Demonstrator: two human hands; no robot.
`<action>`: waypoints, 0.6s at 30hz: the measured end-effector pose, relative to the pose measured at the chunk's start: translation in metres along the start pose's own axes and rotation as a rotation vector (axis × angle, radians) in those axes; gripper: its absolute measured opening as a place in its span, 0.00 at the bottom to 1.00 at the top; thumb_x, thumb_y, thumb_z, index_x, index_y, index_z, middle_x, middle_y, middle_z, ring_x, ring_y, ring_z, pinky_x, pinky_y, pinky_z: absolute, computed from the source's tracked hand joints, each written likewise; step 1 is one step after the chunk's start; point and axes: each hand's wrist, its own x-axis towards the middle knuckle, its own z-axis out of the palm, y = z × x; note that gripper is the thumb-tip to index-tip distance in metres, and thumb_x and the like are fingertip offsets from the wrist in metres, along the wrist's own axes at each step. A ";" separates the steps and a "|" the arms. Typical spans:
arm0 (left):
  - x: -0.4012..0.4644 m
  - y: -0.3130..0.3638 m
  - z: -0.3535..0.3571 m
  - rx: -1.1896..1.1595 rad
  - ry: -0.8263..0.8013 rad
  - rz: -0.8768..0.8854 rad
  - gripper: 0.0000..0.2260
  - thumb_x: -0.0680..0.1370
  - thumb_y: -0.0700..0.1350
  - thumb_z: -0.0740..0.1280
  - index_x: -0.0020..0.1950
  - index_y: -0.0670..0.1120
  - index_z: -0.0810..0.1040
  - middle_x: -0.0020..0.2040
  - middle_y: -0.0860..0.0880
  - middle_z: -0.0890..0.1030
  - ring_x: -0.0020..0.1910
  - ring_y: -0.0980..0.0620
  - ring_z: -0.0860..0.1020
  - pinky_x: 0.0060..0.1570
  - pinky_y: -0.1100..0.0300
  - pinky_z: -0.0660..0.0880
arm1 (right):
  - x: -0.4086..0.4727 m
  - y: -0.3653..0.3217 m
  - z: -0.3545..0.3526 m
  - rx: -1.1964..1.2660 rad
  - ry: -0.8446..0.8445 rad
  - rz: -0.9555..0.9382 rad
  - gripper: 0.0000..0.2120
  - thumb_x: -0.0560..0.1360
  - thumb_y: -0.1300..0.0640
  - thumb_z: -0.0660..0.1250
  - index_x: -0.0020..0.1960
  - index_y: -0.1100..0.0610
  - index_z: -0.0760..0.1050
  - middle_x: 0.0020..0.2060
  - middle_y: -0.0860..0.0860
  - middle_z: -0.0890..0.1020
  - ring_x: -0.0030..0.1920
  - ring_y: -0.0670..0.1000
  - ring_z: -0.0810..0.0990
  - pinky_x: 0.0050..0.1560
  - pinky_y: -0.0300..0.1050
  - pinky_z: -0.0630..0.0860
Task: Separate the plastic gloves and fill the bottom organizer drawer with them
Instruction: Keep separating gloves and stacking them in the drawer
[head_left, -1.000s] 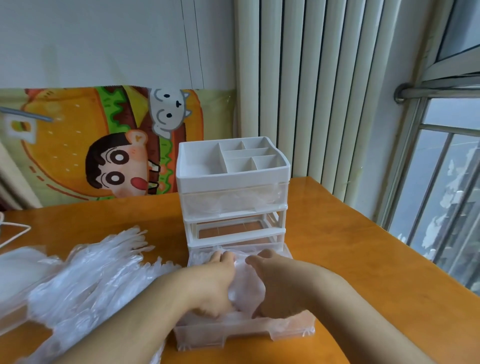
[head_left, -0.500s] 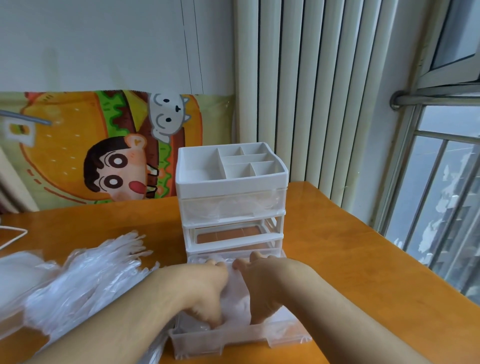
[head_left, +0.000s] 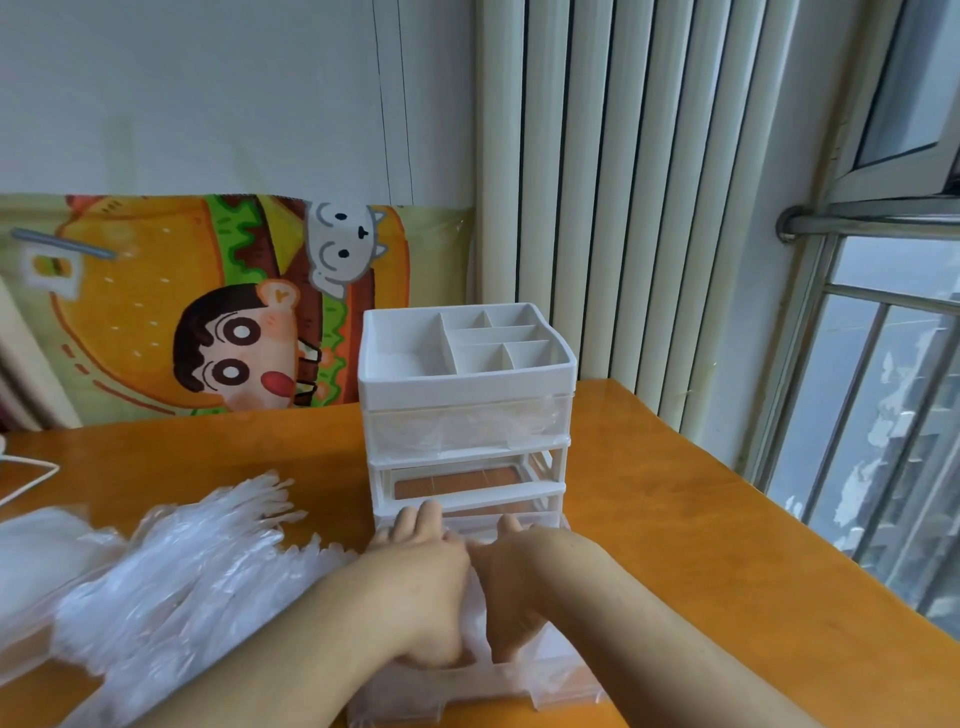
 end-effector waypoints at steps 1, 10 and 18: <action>0.005 -0.001 0.004 0.006 -0.037 -0.042 0.39 0.77 0.54 0.72 0.81 0.46 0.56 0.73 0.49 0.57 0.77 0.44 0.57 0.74 0.47 0.63 | -0.001 0.001 0.001 0.025 0.009 -0.005 0.49 0.78 0.52 0.74 0.85 0.42 0.44 0.83 0.60 0.47 0.80 0.70 0.60 0.72 0.65 0.71; 0.024 0.006 0.024 -0.117 -0.140 -0.181 0.38 0.80 0.47 0.59 0.83 0.37 0.40 0.81 0.40 0.49 0.81 0.40 0.49 0.78 0.45 0.55 | -0.001 0.003 0.021 0.190 0.075 0.000 0.44 0.79 0.54 0.70 0.84 0.55 0.46 0.83 0.60 0.48 0.82 0.66 0.52 0.74 0.64 0.67; 0.028 0.011 0.040 -0.318 0.029 -0.248 0.38 0.78 0.46 0.60 0.82 0.44 0.43 0.78 0.45 0.54 0.78 0.43 0.53 0.77 0.50 0.53 | -0.003 0.021 0.032 0.360 0.162 -0.010 0.44 0.78 0.60 0.67 0.85 0.51 0.44 0.76 0.55 0.61 0.72 0.59 0.69 0.56 0.49 0.72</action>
